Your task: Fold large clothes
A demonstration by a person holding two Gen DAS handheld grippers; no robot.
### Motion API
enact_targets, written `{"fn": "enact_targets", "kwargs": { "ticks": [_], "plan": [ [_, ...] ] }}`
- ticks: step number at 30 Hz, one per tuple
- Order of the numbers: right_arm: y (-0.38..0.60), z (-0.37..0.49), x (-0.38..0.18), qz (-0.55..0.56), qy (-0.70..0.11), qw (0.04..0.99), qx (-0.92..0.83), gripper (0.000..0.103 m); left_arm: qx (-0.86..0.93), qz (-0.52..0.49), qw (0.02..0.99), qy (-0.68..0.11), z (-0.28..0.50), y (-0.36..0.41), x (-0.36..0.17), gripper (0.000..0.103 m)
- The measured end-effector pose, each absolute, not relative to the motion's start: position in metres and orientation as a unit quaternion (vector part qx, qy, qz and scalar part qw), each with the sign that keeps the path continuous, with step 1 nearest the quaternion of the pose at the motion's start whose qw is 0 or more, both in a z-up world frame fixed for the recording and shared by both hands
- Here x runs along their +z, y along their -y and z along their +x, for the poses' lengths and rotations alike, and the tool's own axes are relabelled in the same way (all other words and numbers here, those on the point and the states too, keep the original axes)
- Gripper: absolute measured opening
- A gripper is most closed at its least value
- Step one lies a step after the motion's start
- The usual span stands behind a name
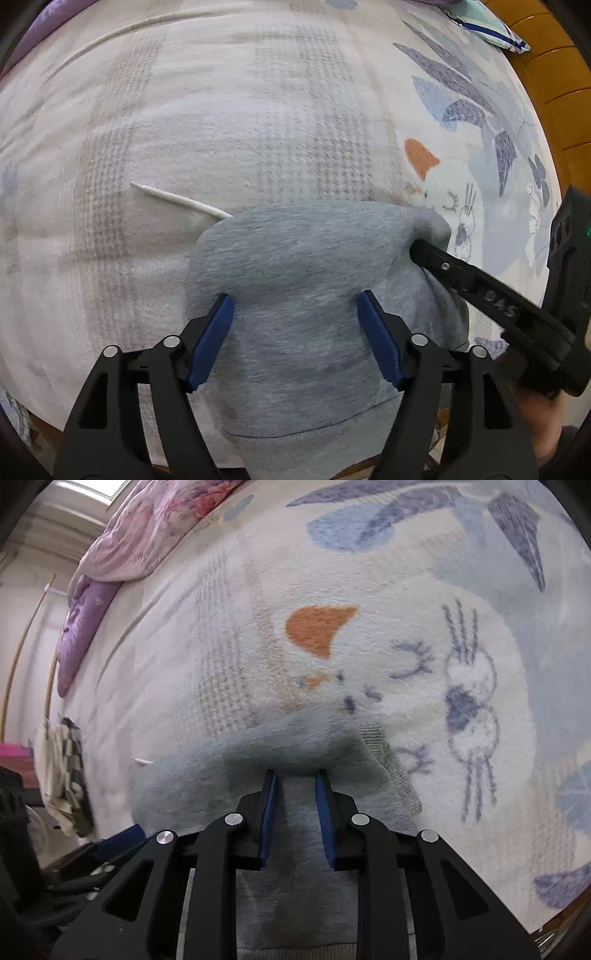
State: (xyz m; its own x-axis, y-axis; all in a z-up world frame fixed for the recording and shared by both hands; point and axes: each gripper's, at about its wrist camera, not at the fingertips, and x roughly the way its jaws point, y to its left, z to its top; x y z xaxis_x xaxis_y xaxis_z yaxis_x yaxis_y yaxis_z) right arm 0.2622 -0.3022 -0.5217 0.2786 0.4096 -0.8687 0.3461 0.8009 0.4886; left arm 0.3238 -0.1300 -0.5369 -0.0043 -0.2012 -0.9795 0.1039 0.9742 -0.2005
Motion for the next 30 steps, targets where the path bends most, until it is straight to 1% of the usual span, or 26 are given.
{"fn": "enact_targets", "kwargs": {
  "ticks": [1, 2, 6, 9, 11, 14, 16, 18, 21, 23, 25, 27, 28, 30],
  "plan": [
    [0.308, 0.254, -0.514, 0.330, -0.593, 0.734, 0.023, 0.020, -0.116, -0.049, 0.703, -0.700, 0.323, 0.127, -0.537, 0.080],
    [0.311, 0.245, -0.507, 0.337, -0.589, 0.734, 0.022, 0.022, -0.124, -0.060, 0.701, -0.699, 0.320, 0.123, -0.535, 0.080],
    [0.318, 0.198, -0.484, 0.358, -0.579, 0.732, 0.019, 0.023, -0.149, -0.111, 0.710, -0.680, 0.303, 0.101, -0.520, 0.081],
    [0.312, 0.162, -0.500, 0.367, -0.604, 0.707, 0.013, 0.023, -0.127, -0.135, 0.712, -0.677, 0.282, 0.075, -0.516, 0.083],
    [0.310, 0.149, -0.523, 0.391, -0.616, 0.684, 0.002, 0.023, -0.120, -0.168, 0.699, -0.685, 0.265, 0.057, -0.521, 0.087],
    [0.316, 0.136, -0.547, 0.423, -0.601, 0.678, -0.017, 0.023, -0.090, -0.201, 0.671, -0.708, 0.237, 0.037, -0.542, 0.088],
    [0.316, 0.135, -0.550, 0.426, -0.595, 0.681, -0.023, 0.023, -0.088, -0.234, 0.652, -0.716, 0.222, 0.032, -0.555, 0.087],
    [0.313, 0.136, -0.548, 0.421, -0.594, 0.684, -0.030, 0.023, -0.086, -0.253, 0.653, -0.709, 0.212, 0.029, -0.558, 0.088],
    [0.312, 0.133, -0.548, 0.434, -0.586, 0.683, -0.035, 0.023, -0.108, -0.264, 0.638, -0.716, 0.205, 0.042, -0.568, 0.089],
    [0.312, 0.132, -0.548, 0.445, -0.579, 0.682, -0.039, 0.025, -0.147, -0.273, 0.610, -0.729, 0.195, 0.056, -0.575, 0.090],
    [0.314, 0.128, -0.549, 0.458, -0.570, 0.681, -0.045, 0.025, -0.153, -0.234, 0.615, -0.738, 0.187, 0.072, -0.581, 0.090],
    [0.319, 0.120, -0.548, 0.481, -0.554, 0.677, -0.051, 0.026, -0.144, -0.227, 0.617, -0.740, 0.187, 0.080, -0.590, 0.090],
    [0.322, 0.114, -0.547, 0.504, -0.539, 0.673, -0.054, 0.028, -0.146, -0.241, 0.606, -0.744, 0.188, 0.084, -0.595, 0.090],
    [0.327, 0.105, -0.543, 0.537, -0.514, 0.666, -0.056, 0.037, -0.154, -0.256, 0.588, -0.752, 0.193, 0.095, -0.606, 0.090]
  ]
}}
